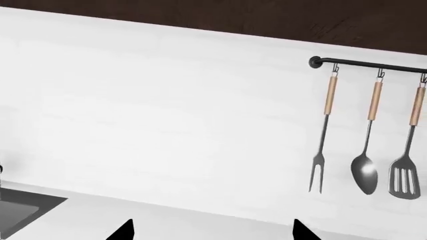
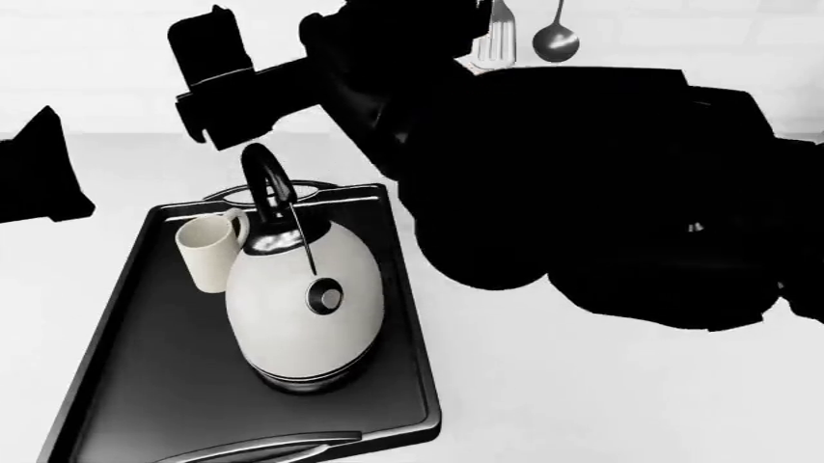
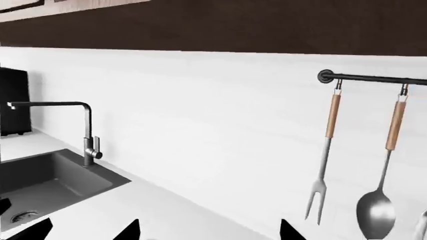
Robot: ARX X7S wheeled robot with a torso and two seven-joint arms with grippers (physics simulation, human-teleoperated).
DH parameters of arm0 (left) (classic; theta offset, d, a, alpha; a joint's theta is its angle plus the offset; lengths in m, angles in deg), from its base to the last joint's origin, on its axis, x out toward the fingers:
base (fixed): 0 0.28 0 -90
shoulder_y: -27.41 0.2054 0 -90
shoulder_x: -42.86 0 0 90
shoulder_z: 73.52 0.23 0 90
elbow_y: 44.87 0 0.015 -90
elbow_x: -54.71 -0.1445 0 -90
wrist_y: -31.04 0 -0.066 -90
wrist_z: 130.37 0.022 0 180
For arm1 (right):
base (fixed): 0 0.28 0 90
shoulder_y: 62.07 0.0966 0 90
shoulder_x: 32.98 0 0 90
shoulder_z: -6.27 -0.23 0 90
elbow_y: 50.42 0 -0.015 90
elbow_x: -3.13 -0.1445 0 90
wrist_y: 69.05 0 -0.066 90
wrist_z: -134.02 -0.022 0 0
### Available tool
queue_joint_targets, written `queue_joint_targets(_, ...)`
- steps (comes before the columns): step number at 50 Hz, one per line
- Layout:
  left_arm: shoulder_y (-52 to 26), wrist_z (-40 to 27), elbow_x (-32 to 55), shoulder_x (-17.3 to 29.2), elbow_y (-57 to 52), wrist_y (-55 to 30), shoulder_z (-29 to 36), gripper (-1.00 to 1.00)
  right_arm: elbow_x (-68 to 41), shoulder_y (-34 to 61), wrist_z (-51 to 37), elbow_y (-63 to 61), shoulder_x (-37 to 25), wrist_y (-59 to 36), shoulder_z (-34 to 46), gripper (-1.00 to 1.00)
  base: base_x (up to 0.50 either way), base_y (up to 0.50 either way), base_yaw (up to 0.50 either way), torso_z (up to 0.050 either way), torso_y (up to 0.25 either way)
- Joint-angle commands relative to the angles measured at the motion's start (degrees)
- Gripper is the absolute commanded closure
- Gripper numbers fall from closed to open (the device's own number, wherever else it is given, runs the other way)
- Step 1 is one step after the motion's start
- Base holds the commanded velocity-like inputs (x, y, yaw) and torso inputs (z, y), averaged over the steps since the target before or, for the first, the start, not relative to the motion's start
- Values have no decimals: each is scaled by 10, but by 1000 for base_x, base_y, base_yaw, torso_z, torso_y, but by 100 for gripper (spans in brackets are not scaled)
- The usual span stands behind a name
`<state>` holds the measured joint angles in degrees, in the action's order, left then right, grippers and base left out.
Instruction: Pick the kettle from the counter and place it on the tray. Then pick the mug from the cabinet and place it on the tray. Then close the cabinet doors.
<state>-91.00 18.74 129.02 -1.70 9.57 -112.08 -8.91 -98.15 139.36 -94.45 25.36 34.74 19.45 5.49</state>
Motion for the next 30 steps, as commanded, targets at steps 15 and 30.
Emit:
queue_joint_targets(15,-196,-180,172,58,-153,26,32,-100,182,97,-266,-319,-305,-63,-17,-100,0,0,0,0,0)
queue_joint_targets(30,-245,-209,162,46,-178,24,82,-100,206,102,-281,-381,-436,-69,-33,-100,0,0,0,0,0)
